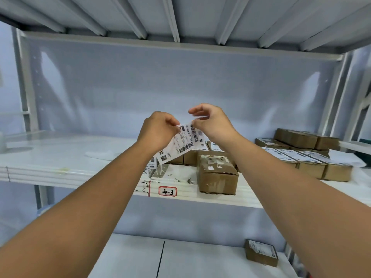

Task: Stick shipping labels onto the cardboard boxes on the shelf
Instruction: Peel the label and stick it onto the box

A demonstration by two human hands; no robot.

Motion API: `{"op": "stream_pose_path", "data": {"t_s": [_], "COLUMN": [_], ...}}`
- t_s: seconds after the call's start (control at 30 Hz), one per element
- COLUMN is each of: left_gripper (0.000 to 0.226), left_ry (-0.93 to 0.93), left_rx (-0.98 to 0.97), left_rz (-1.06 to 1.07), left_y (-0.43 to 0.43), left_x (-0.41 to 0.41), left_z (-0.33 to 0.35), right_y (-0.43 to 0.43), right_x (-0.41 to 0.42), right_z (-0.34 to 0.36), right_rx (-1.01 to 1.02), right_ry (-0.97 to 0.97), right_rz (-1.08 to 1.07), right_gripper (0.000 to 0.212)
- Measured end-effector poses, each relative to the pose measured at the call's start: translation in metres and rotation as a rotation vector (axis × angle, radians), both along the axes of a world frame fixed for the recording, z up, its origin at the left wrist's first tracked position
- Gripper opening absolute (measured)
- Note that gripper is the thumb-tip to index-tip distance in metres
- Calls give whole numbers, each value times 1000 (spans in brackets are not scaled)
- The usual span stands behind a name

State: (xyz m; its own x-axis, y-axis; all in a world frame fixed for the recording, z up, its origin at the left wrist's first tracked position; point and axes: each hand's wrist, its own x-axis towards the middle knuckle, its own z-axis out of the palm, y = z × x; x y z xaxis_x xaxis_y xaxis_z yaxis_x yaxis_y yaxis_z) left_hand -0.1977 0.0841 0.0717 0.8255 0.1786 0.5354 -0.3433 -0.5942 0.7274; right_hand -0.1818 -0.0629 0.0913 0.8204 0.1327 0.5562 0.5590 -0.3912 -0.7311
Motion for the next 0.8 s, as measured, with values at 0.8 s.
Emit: {"op": "stream_pose_path", "data": {"t_s": [0.8], "left_gripper": [28], "left_ry": [173], "left_rx": [-616], "left_rz": [-283], "left_y": [-70], "left_x": [11], "left_z": [-42], "right_y": [-76], "right_x": [12], "right_z": [-50], "right_rx": [501], "right_ry": [353], "right_rz": [-242], "right_gripper": [21]}}
